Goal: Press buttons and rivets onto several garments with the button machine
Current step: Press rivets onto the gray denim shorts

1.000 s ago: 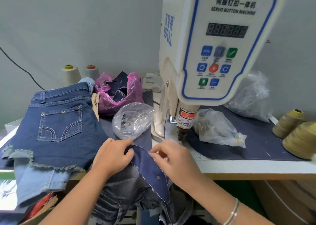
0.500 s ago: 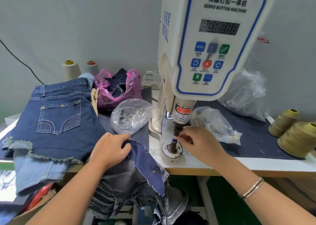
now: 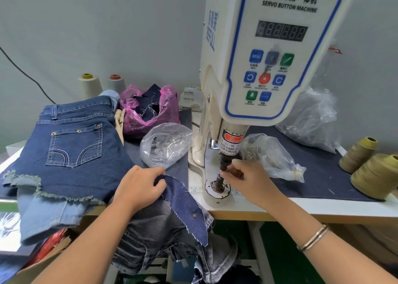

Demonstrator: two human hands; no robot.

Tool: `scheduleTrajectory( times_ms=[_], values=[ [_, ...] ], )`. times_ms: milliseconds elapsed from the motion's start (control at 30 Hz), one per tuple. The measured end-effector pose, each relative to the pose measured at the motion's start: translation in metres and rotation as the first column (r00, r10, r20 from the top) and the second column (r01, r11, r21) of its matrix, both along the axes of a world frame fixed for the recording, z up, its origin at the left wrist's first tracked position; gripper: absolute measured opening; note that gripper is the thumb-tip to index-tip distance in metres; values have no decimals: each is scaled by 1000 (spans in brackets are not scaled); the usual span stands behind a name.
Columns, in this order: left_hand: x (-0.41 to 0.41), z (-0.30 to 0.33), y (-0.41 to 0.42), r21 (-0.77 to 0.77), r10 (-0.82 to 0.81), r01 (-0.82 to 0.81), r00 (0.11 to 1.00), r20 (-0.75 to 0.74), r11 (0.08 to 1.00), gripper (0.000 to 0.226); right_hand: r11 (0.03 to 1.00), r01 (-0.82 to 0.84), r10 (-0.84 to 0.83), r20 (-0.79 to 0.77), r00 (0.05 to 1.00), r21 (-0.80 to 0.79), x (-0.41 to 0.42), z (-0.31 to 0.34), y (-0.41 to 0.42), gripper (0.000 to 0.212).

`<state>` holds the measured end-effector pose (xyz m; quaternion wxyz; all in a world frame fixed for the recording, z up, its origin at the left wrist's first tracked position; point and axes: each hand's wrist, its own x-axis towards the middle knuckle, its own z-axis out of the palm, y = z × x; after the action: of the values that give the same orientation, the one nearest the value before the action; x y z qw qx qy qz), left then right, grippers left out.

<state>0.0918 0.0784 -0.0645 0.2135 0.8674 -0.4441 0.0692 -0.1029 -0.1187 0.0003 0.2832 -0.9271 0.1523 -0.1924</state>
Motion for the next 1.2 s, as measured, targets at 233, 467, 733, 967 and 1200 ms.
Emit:
scheduleTrajectory(
  times_ms=[233, 467, 733, 967, 1200],
  values=[
    [1, -1, 0, 3, -2, 2, 1000, -5, 1000, 27, 998, -63, 64, 56, 996, -21, -2, -3, -4, 6],
    [1, 1, 0, 9, -3, 3, 1000, -4, 1000, 27, 1000, -24, 22, 171, 985, 10, -18, 0, -12, 17],
    [2, -1, 1, 8, 3, -3, 1000, -13, 1000, 13, 861, 486, -508, -274, 817, -149, -37, 13, -89, 25],
    [3, -3, 1, 6, 8, -7, 1000, -18, 1000, 25, 854, 411, -520, -523, 676, -318, 9, 3, -101, 29],
    [4, -4, 0, 15, 6, -6, 1000, -22, 1000, 27, 828, 415, -559, -483, 674, -377, 36, -7, -110, 25]
  ],
)
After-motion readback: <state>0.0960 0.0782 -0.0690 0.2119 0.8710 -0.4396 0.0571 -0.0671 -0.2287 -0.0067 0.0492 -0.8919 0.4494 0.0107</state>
